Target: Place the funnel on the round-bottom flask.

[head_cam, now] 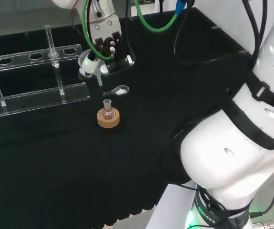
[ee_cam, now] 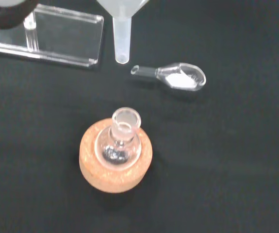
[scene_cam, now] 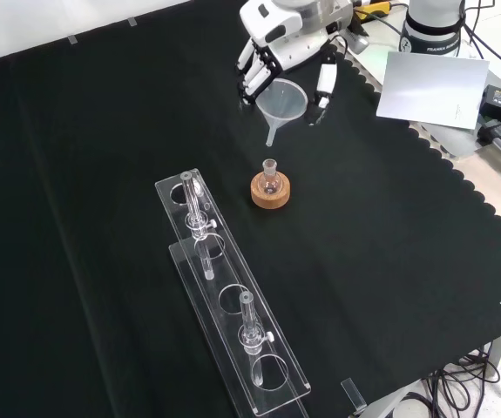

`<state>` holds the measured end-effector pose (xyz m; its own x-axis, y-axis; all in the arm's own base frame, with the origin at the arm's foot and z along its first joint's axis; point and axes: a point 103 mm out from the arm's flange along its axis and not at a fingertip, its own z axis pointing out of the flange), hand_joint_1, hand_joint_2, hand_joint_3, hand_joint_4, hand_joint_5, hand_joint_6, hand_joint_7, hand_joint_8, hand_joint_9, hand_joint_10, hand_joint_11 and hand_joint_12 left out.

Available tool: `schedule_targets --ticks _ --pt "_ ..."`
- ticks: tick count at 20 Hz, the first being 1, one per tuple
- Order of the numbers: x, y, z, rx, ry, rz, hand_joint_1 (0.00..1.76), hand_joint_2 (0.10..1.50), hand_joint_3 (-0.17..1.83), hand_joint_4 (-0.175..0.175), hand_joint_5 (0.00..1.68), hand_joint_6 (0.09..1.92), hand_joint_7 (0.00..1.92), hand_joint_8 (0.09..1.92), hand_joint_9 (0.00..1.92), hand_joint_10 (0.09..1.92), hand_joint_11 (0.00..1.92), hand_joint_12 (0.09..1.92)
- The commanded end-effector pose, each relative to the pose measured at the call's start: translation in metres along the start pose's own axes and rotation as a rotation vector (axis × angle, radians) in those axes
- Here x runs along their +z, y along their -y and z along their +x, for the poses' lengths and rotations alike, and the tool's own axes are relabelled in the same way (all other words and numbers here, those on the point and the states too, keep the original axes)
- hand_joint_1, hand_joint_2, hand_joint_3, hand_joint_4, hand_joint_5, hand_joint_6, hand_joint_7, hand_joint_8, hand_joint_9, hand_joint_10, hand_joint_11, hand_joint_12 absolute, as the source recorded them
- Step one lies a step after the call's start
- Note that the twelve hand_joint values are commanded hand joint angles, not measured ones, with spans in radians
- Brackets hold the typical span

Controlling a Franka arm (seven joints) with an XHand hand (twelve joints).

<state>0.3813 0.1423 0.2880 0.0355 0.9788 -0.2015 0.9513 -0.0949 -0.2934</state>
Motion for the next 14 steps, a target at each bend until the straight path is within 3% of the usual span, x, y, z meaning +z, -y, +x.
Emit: schedule_targets --ticks 1,14 --pt "0.026 -0.009 -0.002 0.001 -0.013 0.044 0.79 0.75 0.47 -0.059 0.59 0.63 0.82 0.81 1.11 0.56 0.70 1.19" --pt "0.049 -0.014 -0.008 -0.006 -0.035 0.069 0.78 0.75 0.47 -0.059 0.59 0.64 0.81 0.81 1.11 0.57 0.70 1.19"
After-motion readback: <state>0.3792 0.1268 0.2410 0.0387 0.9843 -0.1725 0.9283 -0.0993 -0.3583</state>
